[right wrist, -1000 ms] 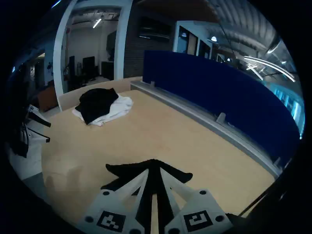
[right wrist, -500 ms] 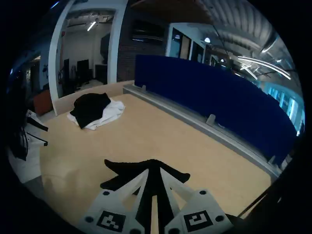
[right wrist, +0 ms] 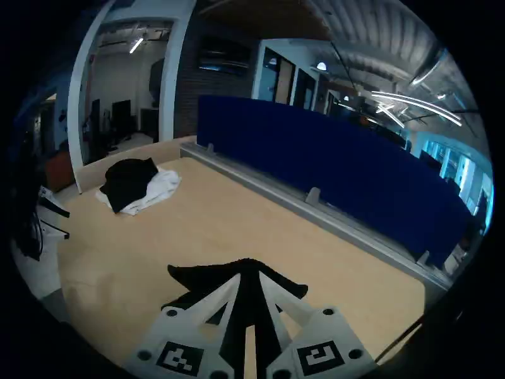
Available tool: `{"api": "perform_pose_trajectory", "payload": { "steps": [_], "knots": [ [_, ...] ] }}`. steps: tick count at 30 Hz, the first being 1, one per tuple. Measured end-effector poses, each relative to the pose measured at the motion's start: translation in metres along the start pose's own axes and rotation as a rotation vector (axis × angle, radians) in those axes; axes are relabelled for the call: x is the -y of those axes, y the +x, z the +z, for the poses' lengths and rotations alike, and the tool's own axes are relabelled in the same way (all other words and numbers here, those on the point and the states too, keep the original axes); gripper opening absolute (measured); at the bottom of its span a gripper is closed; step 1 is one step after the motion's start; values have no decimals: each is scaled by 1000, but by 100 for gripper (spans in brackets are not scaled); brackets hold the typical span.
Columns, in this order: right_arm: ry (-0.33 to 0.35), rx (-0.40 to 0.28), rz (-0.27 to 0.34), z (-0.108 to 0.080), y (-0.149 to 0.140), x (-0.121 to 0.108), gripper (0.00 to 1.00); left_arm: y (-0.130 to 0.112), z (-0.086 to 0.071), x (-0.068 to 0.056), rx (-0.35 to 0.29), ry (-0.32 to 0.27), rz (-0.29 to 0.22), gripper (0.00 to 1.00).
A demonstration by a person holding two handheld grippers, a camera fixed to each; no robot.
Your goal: Fold towel
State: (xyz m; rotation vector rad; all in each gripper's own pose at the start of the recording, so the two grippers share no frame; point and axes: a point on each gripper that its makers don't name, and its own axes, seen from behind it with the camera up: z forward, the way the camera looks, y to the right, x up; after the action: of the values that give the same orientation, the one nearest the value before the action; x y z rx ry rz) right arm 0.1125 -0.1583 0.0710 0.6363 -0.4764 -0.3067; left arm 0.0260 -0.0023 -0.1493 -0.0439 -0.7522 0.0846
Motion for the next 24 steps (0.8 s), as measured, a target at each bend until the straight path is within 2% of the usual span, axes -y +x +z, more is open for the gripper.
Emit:
{"api": "perform_pose_trajectory", "payload": {
  "steps": [6,16,21,24],
  "knots": [
    [-50,0,34,-15,-1,-47,5,1,3,-2,3,-6,2,90],
    [-147,38,45,-33,-17,-126,5,3,7,-7,12,-8,16,90],
    [-171,55,67,-36,-28,-149,5,5,10,-10,14,-10,18,90],
    [-178,60,84,-37,-34,-155,5,7,11,-12,15,-12,22,90]
  ]
}}
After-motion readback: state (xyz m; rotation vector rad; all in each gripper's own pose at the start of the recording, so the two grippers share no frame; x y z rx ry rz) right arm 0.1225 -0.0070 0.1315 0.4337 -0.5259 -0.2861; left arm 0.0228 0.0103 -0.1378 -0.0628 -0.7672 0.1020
